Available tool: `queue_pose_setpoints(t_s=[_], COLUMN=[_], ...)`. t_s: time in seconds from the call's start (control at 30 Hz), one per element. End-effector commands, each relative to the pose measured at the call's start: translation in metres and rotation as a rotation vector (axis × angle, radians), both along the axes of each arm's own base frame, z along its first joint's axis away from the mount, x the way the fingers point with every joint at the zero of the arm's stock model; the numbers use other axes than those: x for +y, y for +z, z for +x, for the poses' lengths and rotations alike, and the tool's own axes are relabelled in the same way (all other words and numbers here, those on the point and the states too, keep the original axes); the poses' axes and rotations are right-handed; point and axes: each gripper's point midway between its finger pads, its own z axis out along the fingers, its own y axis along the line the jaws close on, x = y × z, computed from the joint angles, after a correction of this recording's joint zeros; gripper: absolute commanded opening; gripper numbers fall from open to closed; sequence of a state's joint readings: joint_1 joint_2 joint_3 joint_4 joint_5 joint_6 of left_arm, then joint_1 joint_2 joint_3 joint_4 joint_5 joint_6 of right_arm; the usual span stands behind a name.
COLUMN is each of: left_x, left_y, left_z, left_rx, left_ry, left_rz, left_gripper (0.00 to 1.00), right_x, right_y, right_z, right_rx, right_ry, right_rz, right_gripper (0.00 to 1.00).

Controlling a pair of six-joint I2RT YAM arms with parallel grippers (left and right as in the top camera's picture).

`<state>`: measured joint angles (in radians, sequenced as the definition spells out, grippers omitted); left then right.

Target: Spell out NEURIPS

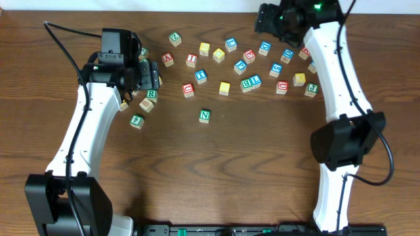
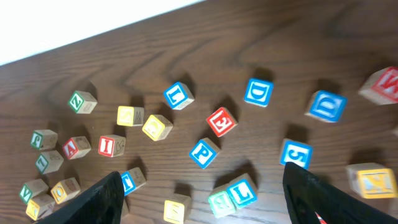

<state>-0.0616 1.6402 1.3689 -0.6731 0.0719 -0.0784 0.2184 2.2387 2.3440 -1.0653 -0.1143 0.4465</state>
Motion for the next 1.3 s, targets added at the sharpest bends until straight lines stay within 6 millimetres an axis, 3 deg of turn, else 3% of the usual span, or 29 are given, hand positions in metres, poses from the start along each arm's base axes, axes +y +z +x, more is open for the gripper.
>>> queue_pose_setpoints(t_s=[0.0,0.13,0.3,0.5,0.53,0.6,1.03,1.27], left_x=[0.002,0.002,0.002,0.002,0.002,0.002,0.002,0.002], left_y=[0.005,0.005,0.004,0.002,0.002,0.002,0.002,0.002], left_z=[0.005,0.004,0.003,0.0,-0.001,0.0,0.0,0.0], left_rx=[-0.01,-0.008,-0.004,0.014,0.015,0.014,0.014,0.014], left_ry=[0.013,0.013,0.013,0.014,0.014,0.013,0.013,0.013], left_rz=[0.003,0.003,0.003,0.004,0.004,0.004,0.004,0.004], left_gripper=[0.84,0.84,0.84,0.85,0.99,0.98,0.98,0.98], right_x=[0.025,0.033,0.029,0.033,0.034,0.036,0.033,0.027], right_y=[-0.01,-0.024,-0.063,-0.107,-0.112,-0.126,-0.175,-0.191], right_z=[0.004,0.011,0.018,0.026,0.028,0.031,0.041,0.044], right_rx=[0.006,-0.024,-0.018,0.006,0.003,0.001,0.022,0.034], right_ry=[0.001,0.085,0.206,0.312,0.33,0.369,0.411,0.397], right_rz=[0.018,-0.054,-0.253,-0.308,-0.314,-0.334,-0.391,-0.414], right_gripper=[0.76,0.76,0.79,0.77,0.76,0.72,0.55,0.56])
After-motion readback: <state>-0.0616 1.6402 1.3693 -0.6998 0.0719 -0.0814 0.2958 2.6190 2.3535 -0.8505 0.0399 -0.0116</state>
